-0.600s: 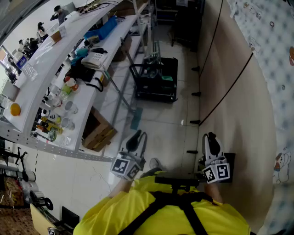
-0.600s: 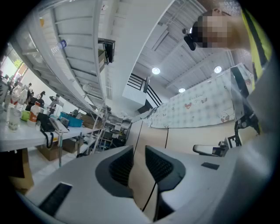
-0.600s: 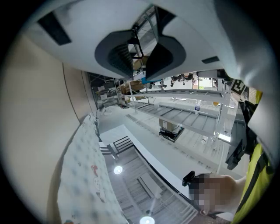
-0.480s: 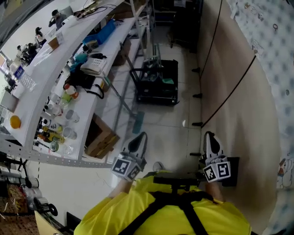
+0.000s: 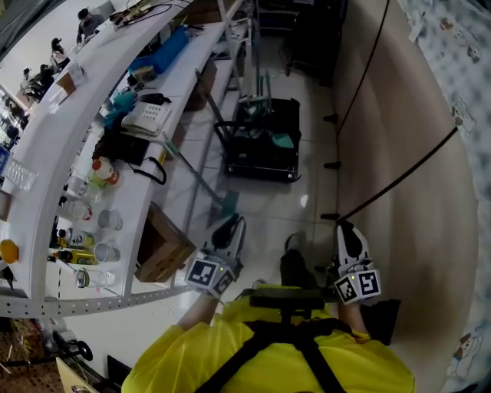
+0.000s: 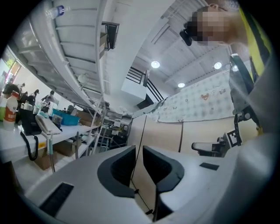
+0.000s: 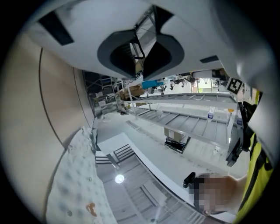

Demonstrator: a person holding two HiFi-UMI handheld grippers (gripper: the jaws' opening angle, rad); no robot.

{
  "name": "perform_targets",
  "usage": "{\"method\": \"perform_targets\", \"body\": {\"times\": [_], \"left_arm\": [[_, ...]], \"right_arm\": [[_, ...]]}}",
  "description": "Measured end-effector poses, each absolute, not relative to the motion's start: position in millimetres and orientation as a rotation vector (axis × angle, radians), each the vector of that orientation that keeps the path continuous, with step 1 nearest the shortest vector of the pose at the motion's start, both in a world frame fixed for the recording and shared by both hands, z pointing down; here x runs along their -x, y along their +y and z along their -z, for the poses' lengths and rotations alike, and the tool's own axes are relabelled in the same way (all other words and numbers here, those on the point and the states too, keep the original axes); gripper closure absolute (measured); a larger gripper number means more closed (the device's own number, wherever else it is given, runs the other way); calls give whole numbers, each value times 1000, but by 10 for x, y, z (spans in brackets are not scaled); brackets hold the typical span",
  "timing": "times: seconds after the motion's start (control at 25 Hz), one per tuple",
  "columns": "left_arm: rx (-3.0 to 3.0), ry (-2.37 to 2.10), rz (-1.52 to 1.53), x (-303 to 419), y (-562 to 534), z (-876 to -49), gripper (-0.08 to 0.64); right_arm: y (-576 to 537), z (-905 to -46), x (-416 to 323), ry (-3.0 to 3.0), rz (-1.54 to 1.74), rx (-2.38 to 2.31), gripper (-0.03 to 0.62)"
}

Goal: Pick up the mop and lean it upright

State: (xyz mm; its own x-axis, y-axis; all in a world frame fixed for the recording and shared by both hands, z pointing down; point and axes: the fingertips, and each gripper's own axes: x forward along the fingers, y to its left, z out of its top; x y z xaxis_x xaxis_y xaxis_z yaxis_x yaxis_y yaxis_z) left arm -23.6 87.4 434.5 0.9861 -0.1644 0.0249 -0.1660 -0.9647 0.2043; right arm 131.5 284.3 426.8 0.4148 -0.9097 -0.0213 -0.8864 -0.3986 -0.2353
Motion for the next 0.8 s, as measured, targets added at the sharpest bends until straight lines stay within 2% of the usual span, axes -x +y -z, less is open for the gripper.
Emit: {"method": "perform_targets", "body": {"times": [0.08,0.12,0.24,0.28,0.36,0.4,0.44,0.48,0.6,0.68,0.76,0.8], "left_arm": [[-2919,-302,-6,42,650,-4402,509],[-2923,-335,-7,-54,531,-4423,509],[-2903,-501,-3,-311,96,-4461,509],[-2880,-580,24,-369,-73,-4446,509],[-2832,-758,104,-422,-389,-4402,511],[-2809,-857,140,-418,-528,-4380,520],[-2791,-952,168,-399,-651,-4353,555],[-2780,-1034,186,-371,-756,-4328,555],[-2728,-1209,171,-222,-993,-4403,555],[-2653,-1307,119,-52,-1097,-4569,555],[-2573,-1378,85,81,-1188,-4726,555],[-2544,-1406,71,129,-1246,-4794,555]], "right_arm": [[2529,-4308,-1560,1664,178,2426,536],[2356,-4313,-1681,1720,167,2410,586],[1775,-4338,-2050,1894,158,2326,586],[1569,-4349,-2154,1956,176,2280,581],[1165,-4369,-2313,2100,207,2185,523],[967,-4374,-2376,2173,215,2140,523],[772,-4376,-2429,2239,216,2095,570],[583,-4382,-2470,2297,214,2048,586],[60,-4492,-2516,2425,259,1910,584],[-225,-4612,-2440,2488,337,1806,541],[-488,-4737,-2336,2560,381,1718,541],[-628,-4799,-2282,2598,388,1690,574]]}}
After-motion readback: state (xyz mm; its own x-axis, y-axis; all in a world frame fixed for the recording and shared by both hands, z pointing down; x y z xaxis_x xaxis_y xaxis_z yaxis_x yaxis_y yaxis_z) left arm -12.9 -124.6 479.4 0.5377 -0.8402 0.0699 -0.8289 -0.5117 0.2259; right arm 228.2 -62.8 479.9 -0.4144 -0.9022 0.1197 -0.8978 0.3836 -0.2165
